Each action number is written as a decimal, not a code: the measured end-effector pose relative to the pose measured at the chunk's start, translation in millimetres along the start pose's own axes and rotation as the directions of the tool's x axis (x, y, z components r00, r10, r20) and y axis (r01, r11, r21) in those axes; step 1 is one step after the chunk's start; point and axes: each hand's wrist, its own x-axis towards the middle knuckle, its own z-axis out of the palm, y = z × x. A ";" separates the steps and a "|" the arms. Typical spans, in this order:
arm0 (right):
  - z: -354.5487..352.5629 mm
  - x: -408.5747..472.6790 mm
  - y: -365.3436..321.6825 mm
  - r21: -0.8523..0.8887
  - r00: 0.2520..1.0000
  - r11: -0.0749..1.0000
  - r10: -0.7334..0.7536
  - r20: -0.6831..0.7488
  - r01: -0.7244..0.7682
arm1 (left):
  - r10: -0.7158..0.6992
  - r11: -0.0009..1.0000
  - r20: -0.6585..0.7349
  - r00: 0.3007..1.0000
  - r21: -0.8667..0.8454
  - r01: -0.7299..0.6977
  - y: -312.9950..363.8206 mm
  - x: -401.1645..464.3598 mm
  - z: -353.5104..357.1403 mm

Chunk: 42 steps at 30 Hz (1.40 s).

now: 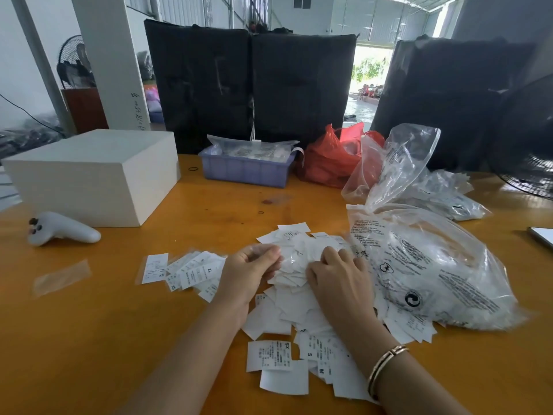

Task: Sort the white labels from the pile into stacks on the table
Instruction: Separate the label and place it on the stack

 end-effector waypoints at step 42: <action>-9.4 -13.5 6.5 0.935 0.905 0.111 0.311 0.290 -0.338 | -0.047 0.998 0.058 0.997 -0.044 0.050 1.0 -2.1 2.0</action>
